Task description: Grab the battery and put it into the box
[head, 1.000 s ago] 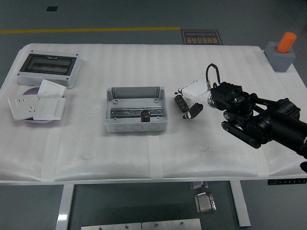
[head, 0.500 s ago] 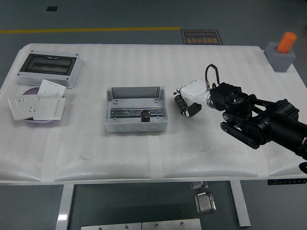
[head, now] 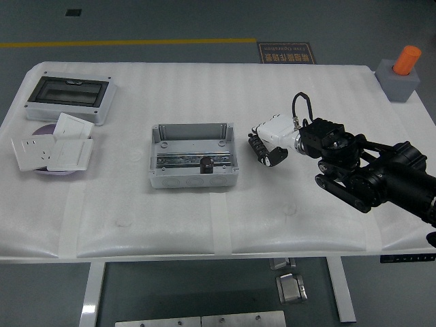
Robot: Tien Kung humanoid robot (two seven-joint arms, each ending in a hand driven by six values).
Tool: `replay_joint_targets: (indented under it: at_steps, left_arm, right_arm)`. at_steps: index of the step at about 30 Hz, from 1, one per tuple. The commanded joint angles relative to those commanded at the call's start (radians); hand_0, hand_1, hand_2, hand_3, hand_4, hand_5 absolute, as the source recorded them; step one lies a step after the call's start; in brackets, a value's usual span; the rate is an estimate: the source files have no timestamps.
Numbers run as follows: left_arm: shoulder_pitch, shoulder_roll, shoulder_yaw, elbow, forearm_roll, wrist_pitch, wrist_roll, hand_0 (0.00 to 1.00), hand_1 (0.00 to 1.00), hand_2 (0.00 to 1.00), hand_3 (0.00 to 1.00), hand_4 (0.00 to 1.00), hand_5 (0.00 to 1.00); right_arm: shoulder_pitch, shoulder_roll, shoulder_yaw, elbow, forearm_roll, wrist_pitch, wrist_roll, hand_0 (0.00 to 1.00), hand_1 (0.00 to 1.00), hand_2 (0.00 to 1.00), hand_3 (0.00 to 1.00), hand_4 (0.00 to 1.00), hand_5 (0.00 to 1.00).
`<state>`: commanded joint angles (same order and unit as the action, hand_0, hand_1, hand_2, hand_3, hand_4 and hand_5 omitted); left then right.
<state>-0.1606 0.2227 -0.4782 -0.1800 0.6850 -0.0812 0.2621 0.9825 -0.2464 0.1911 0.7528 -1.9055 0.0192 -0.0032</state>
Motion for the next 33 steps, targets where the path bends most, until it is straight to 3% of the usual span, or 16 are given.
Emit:
replay_joint_targets:
  at_steps: [1,10,14,19,26,30,31,33]
  left_arm:
    - [0.000,0.000,0.002,0.000,-0.003,0.001,-0.001,0.478,0.593,0.401,0.520,0.457,0.278]
    - [0.003,-0.001,0.011,0.000,-0.017,0.007,-0.005,0.477,0.589,0.402,0.519,0.457,0.279]
    - [0.004,-0.001,0.012,0.000,-0.020,0.008,-0.005,0.476,0.589,0.402,0.520,0.457,0.280]
    - [0.001,0.001,0.017,0.000,-0.025,0.008,-0.006,0.475,0.588,0.402,0.519,0.457,0.281]
    - [0.002,0.001,0.003,0.000,-0.010,0.008,-0.003,0.472,0.588,0.402,0.519,0.455,0.282]
    - [0.002,0.001,0.007,0.000,-0.012,0.008,-0.004,0.472,0.588,0.402,0.519,0.455,0.282]
    - [0.003,0.001,0.008,0.000,-0.012,0.007,-0.004,0.472,0.587,0.402,0.518,0.454,0.283]
    - [0.003,0.001,0.009,0.000,-0.012,0.007,-0.004,0.472,0.587,0.402,0.518,0.454,0.283]
  right_arm:
    - [0.004,-0.003,-0.009,0.006,0.012,-0.011,-0.004,0.855,0.686,0.754,0.753,0.487,0.275]
    - [0.034,-0.058,-0.144,0.085,0.181,-0.181,-0.055,0.853,0.684,0.755,0.752,0.503,0.290]
    - [0.043,-0.077,-0.135,0.121,0.233,-0.252,-0.064,0.848,0.683,0.753,0.750,0.501,0.294]
    - [0.050,-0.079,-0.142,0.106,0.254,-0.246,-0.062,0.830,0.685,0.750,0.748,0.465,0.263]
    - [0.052,-0.075,-0.155,0.070,0.269,-0.157,-0.079,0.847,0.691,0.761,0.757,0.466,0.263]
    - [0.051,-0.068,-0.176,0.052,0.269,-0.133,-0.086,0.847,0.691,0.761,0.757,0.466,0.263]
    - [0.051,-0.066,-0.179,0.049,0.269,-0.131,-0.087,0.913,0.763,0.883,0.998,0.834,0.326]
    - [0.050,-0.061,-0.182,0.043,0.268,-0.127,-0.087,0.913,0.763,0.883,0.998,0.834,0.326]
